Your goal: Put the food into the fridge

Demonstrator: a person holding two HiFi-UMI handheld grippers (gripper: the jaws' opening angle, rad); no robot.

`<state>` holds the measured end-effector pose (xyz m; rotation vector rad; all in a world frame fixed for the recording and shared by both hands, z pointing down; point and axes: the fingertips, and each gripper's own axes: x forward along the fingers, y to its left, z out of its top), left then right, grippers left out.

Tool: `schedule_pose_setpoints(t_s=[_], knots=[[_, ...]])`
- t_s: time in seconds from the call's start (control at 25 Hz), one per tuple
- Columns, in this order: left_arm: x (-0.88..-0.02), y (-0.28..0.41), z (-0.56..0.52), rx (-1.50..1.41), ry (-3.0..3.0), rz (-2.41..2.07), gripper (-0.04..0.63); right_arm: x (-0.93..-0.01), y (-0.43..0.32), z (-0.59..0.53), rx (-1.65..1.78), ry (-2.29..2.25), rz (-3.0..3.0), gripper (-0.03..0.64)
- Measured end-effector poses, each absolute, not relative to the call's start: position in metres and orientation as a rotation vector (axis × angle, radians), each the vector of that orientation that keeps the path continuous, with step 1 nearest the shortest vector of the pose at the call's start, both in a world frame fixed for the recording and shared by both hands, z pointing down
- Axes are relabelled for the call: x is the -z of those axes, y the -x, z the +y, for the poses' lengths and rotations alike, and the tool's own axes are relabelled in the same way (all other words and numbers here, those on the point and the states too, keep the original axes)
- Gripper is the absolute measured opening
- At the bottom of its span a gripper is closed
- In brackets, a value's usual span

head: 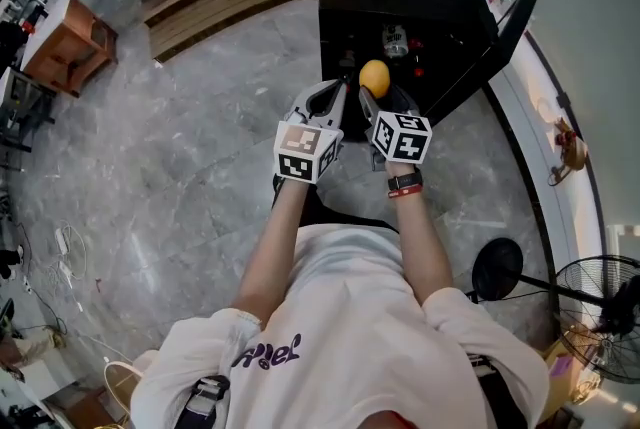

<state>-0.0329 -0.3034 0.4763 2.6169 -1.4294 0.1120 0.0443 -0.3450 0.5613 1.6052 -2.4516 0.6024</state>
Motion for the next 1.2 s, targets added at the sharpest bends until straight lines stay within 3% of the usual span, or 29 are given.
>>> schedule_pose_setpoints(t_s=[1.2], knots=[[-0.508, 0.042, -0.357, -0.119, -2.655, -1.350, 0.017, -0.656, -0.035, -0.425, -0.693, -1.581, -2.314, 0.291]])
